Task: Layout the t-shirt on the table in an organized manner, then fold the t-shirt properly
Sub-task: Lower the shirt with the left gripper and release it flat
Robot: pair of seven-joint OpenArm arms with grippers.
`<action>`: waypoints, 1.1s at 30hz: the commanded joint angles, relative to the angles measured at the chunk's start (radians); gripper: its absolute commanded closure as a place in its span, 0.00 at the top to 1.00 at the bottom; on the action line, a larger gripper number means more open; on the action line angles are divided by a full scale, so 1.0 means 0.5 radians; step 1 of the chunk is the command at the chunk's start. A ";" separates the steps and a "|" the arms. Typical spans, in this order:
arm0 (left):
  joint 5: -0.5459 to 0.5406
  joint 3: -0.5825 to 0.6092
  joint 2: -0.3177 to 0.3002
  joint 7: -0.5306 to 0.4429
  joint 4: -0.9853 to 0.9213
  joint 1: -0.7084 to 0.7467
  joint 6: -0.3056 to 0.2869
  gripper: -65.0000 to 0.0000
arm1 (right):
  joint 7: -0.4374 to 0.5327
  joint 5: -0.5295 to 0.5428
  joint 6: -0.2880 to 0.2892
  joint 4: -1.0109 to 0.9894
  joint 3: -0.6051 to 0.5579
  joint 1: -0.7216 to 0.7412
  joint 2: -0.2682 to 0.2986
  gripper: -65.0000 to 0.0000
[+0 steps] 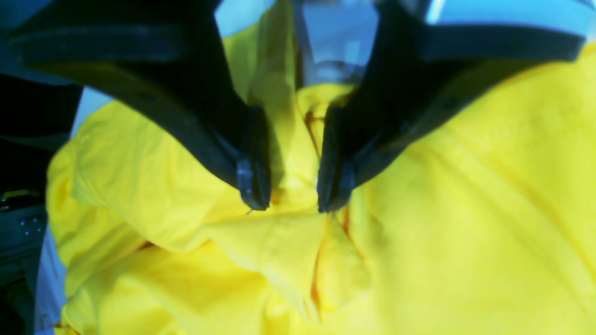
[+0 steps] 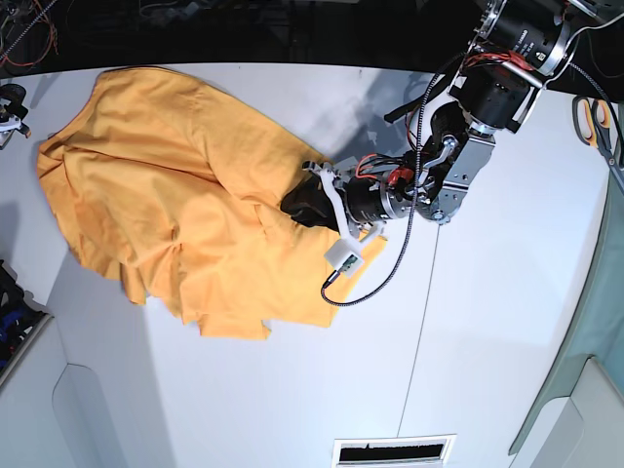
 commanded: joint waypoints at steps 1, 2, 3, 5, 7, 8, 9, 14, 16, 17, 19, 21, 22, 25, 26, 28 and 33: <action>0.183 -0.002 -0.059 0.246 -0.018 0.009 0.152 0.36 | 0.028 0.057 -0.011 0.031 0.010 0.005 0.033 0.56; 0.159 -0.002 -0.063 0.266 -0.007 0.009 0.093 0.36 | 0.018 0.123 -0.005 0.032 0.008 0.005 0.033 0.56; 0.116 -0.002 -0.063 0.298 0.013 0.010 0.020 0.36 | 0.012 0.192 0.012 0.031 0.008 0.006 0.033 0.56; -0.029 -0.002 -0.063 0.386 0.087 0.015 -0.128 0.36 | 0.011 0.313 0.080 0.032 0.008 0.018 0.028 0.56; -0.137 -0.002 -0.069 0.464 0.209 0.033 -0.187 0.36 | 0.012 0.391 0.174 0.033 0.008 0.049 0.007 0.56; -0.179 -0.002 -0.081 0.492 0.280 0.047 -0.184 0.36 | 0.014 0.420 0.234 0.033 0.008 0.063 -0.011 0.56; -0.212 -0.002 -0.098 0.516 0.362 0.068 -0.184 0.36 | 0.014 0.466 0.294 0.033 0.008 0.076 -0.030 0.56; -0.231 -0.005 -0.234 0.528 0.779 0.177 -0.182 0.36 | 0.011 0.481 0.357 0.033 -0.037 0.185 -0.127 0.56; -0.230 -0.005 -0.265 0.529 0.918 0.201 -0.111 0.36 | 0.017 0.406 0.356 0.029 -0.100 0.227 -0.127 0.56; -0.231 -0.005 -0.278 0.530 0.970 0.206 -0.079 0.36 | 0.024 0.340 0.355 0.028 -0.134 0.249 -0.123 0.56; -0.230 -0.005 -0.278 0.539 1.051 0.211 -0.031 0.36 | 0.040 0.202 0.346 0.023 -0.213 0.284 -0.117 0.56; -0.231 -0.005 -0.278 0.581 1.089 0.211 -0.025 0.36 | 0.076 0.105 0.311 -0.009 -0.307 0.293 -0.110 0.56; -0.231 -0.005 -0.278 0.596 1.091 0.215 -0.025 0.36 | 0.108 0.048 0.301 -0.037 -0.360 0.293 -0.111 0.56; -0.230 -0.006 -0.279 0.616 1.090 0.234 -0.025 0.36 | 0.153 -0.134 0.196 -0.124 -0.515 0.294 -0.111 0.56; -0.230 -0.005 -0.278 0.618 1.090 0.239 -0.025 0.36 | 0.166 -0.202 0.140 -0.138 -0.557 0.294 -0.111 0.55; -0.231 -0.005 -0.276 0.615 1.090 0.248 -0.025 0.36 | 0.175 -0.355 0.029 -0.141 -0.613 0.294 -0.111 0.55; -0.229 -0.005 -0.272 0.607 1.089 0.309 -0.025 0.36 | 0.174 -0.484 -0.098 -0.142 -0.637 0.292 -0.043 0.55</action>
